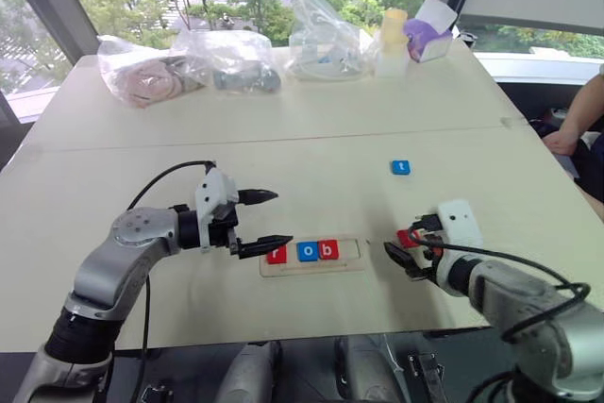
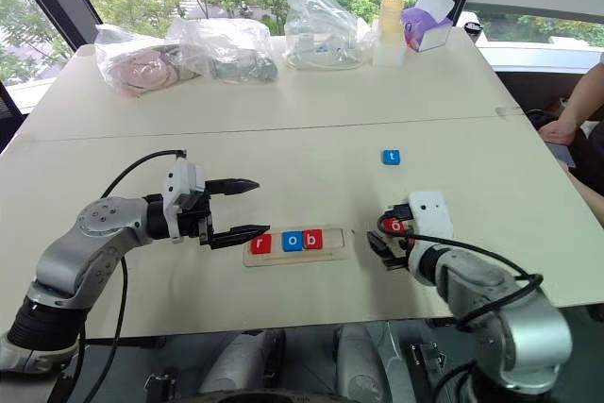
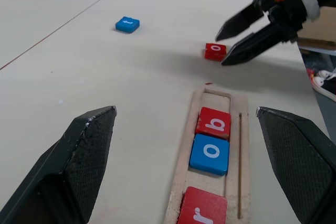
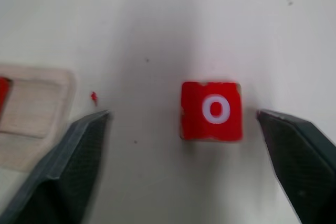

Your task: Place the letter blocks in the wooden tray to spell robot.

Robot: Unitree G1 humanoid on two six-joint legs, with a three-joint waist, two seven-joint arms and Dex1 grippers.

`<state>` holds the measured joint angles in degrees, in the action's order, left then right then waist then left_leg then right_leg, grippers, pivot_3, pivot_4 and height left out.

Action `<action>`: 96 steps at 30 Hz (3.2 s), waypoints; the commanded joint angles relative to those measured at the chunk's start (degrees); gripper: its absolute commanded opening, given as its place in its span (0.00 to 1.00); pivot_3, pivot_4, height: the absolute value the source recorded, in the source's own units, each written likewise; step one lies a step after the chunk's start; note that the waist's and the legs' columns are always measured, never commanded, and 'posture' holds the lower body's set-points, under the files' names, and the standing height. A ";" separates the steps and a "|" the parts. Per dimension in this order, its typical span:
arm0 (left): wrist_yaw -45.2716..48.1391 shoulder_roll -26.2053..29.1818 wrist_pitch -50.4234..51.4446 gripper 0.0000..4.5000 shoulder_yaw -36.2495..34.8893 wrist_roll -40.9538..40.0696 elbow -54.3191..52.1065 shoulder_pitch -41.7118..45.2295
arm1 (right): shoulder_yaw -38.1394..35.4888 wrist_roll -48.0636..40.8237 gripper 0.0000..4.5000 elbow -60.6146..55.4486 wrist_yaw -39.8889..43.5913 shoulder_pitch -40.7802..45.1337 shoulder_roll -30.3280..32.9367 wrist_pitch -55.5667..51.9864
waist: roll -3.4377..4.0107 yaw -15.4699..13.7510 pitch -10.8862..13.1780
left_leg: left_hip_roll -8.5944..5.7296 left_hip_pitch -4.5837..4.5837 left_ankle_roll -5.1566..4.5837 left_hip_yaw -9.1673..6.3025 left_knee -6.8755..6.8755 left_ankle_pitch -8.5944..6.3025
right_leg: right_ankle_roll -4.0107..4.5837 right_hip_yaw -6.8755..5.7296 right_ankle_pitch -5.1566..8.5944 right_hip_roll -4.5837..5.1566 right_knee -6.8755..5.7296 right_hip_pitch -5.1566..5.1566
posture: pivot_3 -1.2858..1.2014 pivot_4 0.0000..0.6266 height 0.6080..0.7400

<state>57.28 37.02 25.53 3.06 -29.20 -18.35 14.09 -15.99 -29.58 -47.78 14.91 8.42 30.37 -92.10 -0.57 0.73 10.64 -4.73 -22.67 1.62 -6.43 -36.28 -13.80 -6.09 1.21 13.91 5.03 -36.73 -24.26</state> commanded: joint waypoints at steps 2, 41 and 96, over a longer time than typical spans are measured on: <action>0.36 0.47 -1.33 1.00 -0.90 0.26 -0.62 0.38 | 4.06 -7.49 0.99 6.95 17.53 6.64 21.20 5.83 | -0.02 0.07 0.03 | 0.04 0.02 -0.03 0.04 0.01 -0.01 | 0.02 -0.02 0.01 -0.02 0.07 0.06 | 0.52 0.24 1.00; -1.62 0.87 -0.49 1.00 -2.52 -0.20 -2.28 0.70 | 29.33 18.79 0.25 40.92 62.44 19.53 21.84 75.07 | -0.04 -0.12 0.11 | 0.42 0.25 -0.28 0.11 0.06 -0.24 | 0.06 0.01 -0.09 -0.32 0.67 0.49 | 0.52 0.24 1.00; -5.77 -0.36 1.32 1.00 -2.62 -0.89 -5.15 -1.29 | 42.07 28.54 0.25 32.81 56.61 23.16 11.77 63.32 | -0.06 -0.08 0.10 | 0.40 0.24 -0.27 0.09 0.05 -0.25 | 0.06 -0.02 -0.09 -0.32 0.69 0.50 | 0.52 0.24 1.00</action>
<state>51.72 36.74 27.12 1.31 -29.36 -21.12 12.73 26.07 -0.90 -13.29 71.34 30.26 42.62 -28.77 -0.63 0.64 10.74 -4.33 -22.43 1.35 -6.34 -36.22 -14.05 -6.03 1.18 13.81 4.71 -36.05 -23.76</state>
